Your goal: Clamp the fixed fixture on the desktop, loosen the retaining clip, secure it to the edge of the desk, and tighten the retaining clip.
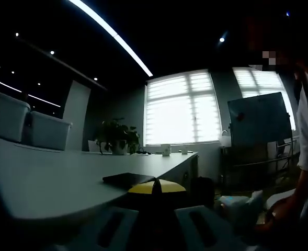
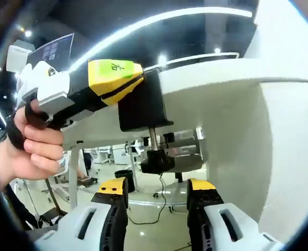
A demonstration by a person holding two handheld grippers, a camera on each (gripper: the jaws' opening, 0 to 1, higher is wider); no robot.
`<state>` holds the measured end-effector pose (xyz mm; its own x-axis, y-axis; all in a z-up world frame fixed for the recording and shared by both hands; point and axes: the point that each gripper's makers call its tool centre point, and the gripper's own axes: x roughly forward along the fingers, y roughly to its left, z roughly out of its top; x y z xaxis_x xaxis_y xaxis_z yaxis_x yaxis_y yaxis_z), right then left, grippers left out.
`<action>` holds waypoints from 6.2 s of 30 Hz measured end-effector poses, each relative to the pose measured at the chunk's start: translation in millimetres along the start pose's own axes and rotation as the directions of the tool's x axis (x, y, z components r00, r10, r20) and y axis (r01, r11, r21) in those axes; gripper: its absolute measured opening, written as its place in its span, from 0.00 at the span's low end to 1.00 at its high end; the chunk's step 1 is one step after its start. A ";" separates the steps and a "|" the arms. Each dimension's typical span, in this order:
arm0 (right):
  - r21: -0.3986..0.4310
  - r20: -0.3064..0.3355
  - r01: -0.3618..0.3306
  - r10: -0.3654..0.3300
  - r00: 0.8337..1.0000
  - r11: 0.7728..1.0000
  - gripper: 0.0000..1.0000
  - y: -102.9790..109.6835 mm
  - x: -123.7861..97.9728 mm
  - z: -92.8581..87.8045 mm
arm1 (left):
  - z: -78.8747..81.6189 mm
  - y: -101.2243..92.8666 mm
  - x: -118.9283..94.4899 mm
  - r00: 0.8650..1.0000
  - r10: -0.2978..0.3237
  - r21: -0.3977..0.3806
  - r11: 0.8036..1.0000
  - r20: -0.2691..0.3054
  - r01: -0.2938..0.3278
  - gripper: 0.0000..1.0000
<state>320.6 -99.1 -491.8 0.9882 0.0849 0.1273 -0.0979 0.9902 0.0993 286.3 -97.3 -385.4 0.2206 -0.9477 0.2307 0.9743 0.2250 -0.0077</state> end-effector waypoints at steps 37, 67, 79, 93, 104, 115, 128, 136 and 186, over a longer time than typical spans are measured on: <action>-0.052 -0.024 -0.349 0.348 0.937 0.936 0.26 4.3 21.6 4.0 | 4.0 0.9 -0.8 1.000 0.002 -0.001 1.000 0.016 -0.002 0.01; 0.021 0.040 0.105 -0.106 0.994 0.994 0.25 -7.1 19.3 13.9 | -0.6 -3.2 7.1 1.000 -0.008 0.007 1.000 0.006 0.008 0.01; -0.001 0.029 -0.098 0.098 0.995 0.995 0.24 -1.9 19.3 13.3 | -1.6 -2.7 4.3 1.000 -0.012 -0.002 1.000 0.005 0.012 0.01; -0.032 -0.044 -0.442 0.440 0.897 0.897 0.24 5.9 20.0 11.7 | -1.8 -2.7 3.0 1.000 -0.012 0.002 1.000 -0.007 0.012 0.01; -0.020 0.001 -0.196 0.196 0.981 0.980 0.39 -1.9 2.0 5.7 | -2.5 -3.2 3.0 1.000 -0.013 0.009 1.000 -0.018 0.013 0.01; -0.035 0.041 0.070 -0.069 0.997 0.997 0.42 4.5 5.5 15.6 | -0.4 -3.2 4.6 1.000 -0.008 0.000 1.000 0.001 0.008 0.01; -0.043 0.073 0.102 -0.099 0.992 0.994 0.27 -6.4 21.8 19.5 | 2.5 -2.1 3.7 1.000 -0.015 -0.001 1.000 0.008 0.015 0.01; -0.050 0.045 -0.171 0.173 0.984 0.984 0.27 0.5 23.8 18.7 | 2.9 -1.0 3.4 1.000 -0.014 0.004 1.000 0.005 0.014 0.01; -0.076 0.096 -0.102 0.109 0.989 0.992 0.25 -0.3 20.0 19.7 | 4.0 -2.3 2.6 1.000 -0.007 0.005 1.000 0.016 0.007 0.01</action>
<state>338.1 -99.9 -469.9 0.9558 0.1818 0.2311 -0.1894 0.9818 0.0107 284.4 -99.5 -380.9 0.2128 -0.9456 0.2462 0.9757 0.2193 -0.0011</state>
